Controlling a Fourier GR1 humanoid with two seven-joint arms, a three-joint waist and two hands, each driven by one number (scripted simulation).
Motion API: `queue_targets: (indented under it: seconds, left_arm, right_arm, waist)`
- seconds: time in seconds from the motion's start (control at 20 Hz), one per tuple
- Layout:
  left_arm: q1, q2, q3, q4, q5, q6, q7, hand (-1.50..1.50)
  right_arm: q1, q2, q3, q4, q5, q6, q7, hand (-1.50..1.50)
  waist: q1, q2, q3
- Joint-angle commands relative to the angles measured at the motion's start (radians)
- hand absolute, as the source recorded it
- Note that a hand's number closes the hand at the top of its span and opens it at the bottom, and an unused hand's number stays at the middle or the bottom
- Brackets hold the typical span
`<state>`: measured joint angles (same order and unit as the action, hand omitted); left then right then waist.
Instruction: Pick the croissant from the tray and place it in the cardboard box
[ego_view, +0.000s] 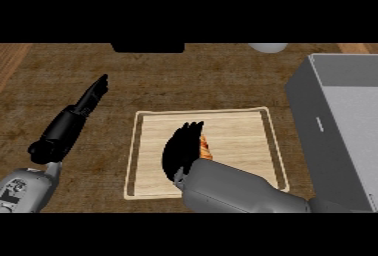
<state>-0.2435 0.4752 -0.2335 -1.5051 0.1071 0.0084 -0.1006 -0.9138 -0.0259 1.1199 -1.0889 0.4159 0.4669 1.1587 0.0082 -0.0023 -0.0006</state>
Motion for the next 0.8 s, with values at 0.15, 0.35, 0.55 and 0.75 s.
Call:
queue_targets:
  seconds: [0.15, 0.35, 0.55, 0.75]
  left_arm:
    - [0.055, 0.011, 0.035, -0.015, -0.010, -0.013, -0.032, 0.00]
    - [0.026, -0.019, 0.031, -0.011, -0.039, -0.013, -0.004, 0.00]
    - [0.023, -0.015, 0.065, -0.066, -0.022, -0.046, 0.049, 0.00]
    - [0.031, -0.041, 0.072, 0.009, -0.058, -0.062, -0.017, 0.00]
  right_arm:
    - [0.082, 0.008, -0.023, -0.001, 0.072, 0.038, 0.172, -1.50]
    - [0.054, 0.024, -0.091, 0.023, 0.082, 0.083, 0.107, -1.50]
    - [0.087, 0.023, -0.057, 0.046, 0.197, 0.073, -0.074, 1.50]
    - [0.081, 0.012, -0.067, 0.018, 0.310, 0.073, -0.132, 1.50]
  waist:
    - [-0.010, -0.003, 0.000]
    - [-0.003, 0.001, 0.000]
    - [0.000, 0.001, 0.001]
    - [-0.006, 0.002, 0.001]
